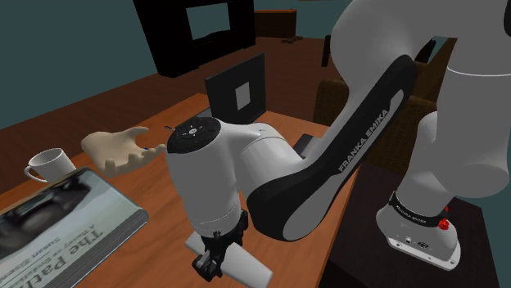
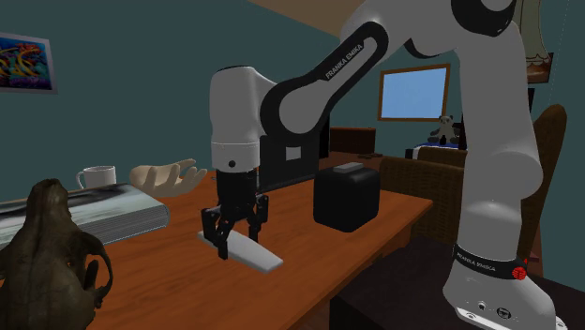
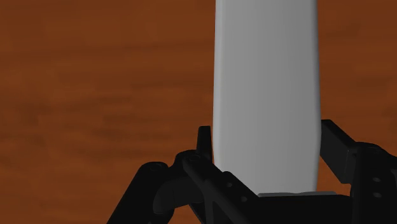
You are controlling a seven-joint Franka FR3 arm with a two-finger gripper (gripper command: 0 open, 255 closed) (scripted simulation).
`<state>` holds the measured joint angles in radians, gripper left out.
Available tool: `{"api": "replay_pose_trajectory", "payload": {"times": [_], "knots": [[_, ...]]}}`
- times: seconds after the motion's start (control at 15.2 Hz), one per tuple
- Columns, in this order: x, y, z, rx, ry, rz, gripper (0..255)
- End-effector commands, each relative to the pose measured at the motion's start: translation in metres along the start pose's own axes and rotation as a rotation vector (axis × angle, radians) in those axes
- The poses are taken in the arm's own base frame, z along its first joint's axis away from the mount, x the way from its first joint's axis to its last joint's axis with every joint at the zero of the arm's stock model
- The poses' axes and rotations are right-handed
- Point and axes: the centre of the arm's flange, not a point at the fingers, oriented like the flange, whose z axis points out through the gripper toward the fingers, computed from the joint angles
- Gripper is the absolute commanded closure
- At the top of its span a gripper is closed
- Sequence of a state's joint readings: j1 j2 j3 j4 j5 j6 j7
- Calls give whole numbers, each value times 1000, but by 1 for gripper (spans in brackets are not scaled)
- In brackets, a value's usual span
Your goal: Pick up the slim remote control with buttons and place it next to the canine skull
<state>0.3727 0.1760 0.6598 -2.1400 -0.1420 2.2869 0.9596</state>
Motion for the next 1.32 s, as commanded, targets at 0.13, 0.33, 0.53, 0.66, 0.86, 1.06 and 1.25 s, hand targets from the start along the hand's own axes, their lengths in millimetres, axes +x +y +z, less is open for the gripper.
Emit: {"api": "replay_pose_trajectory", "payload": {"times": [0.13, 0.33, 0.53, 0.66, 0.86, 1.06, 1.25], "knots": [[0, 0, 0, 0, 0, 0, 0], [0, 0, 0, 0, 0, 0, 0], [0, 0, -13, 0, 0, 0, 0], [0, 0, -40, 0, 0, 0, 0], [0, 0, -50, 0, 0, 0, 0], [0, 0, -50, 0, 0, 0, 0], [0, 0, -50, 0, 0, 0, 0]]}}
